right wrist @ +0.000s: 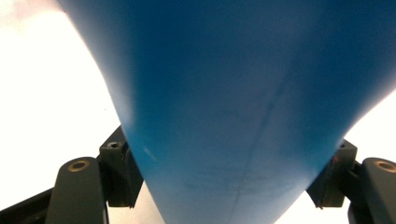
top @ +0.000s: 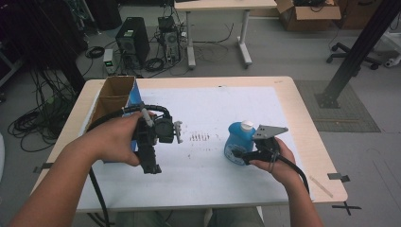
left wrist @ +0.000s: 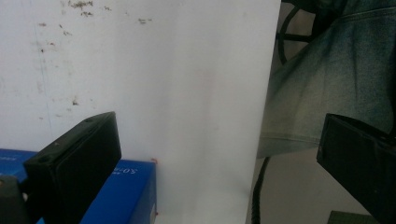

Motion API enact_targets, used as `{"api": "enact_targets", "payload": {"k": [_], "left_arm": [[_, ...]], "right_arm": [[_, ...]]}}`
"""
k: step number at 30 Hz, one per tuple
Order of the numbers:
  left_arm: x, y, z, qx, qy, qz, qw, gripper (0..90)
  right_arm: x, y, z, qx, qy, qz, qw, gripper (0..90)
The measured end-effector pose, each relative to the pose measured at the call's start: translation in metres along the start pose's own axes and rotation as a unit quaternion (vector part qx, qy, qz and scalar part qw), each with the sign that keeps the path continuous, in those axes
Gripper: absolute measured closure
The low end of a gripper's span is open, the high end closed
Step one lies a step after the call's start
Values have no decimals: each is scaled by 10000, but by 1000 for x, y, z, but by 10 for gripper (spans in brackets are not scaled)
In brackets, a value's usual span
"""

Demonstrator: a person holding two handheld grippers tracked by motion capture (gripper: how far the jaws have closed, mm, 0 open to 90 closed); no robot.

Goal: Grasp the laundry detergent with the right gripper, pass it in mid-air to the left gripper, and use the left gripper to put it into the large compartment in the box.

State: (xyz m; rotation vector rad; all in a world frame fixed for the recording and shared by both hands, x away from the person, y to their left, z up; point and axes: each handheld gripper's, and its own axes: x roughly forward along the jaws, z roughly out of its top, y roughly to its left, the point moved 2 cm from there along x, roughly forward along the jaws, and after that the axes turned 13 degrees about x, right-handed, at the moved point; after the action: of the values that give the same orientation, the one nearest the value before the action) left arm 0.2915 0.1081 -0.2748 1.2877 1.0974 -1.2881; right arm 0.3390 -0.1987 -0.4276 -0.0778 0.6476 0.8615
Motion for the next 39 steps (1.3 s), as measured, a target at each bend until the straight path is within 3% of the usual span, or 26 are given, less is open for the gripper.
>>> {"api": "enact_targets", "payload": {"k": [12, 24, 31, 39], "left_arm": [[1, 1, 2, 19, 3, -13, 10000, 2], [1, 2, 6, 37, 11, -5, 10000, 2], [-2, 2, 11, 86, 19, 7, 10000, 2], [-6, 4, 14, 80, 30, 9, 10000, 2]], "right_arm": [[2, 2, -3, -104, -87, 5, 9999, 417], [1, 5, -5, -396, -214, 12, 9990, 455], [-3, 3, -7, -301, -270, 101, 9991, 459], [-22, 4, 5, -364, -292, 225, 9987, 459]]}}
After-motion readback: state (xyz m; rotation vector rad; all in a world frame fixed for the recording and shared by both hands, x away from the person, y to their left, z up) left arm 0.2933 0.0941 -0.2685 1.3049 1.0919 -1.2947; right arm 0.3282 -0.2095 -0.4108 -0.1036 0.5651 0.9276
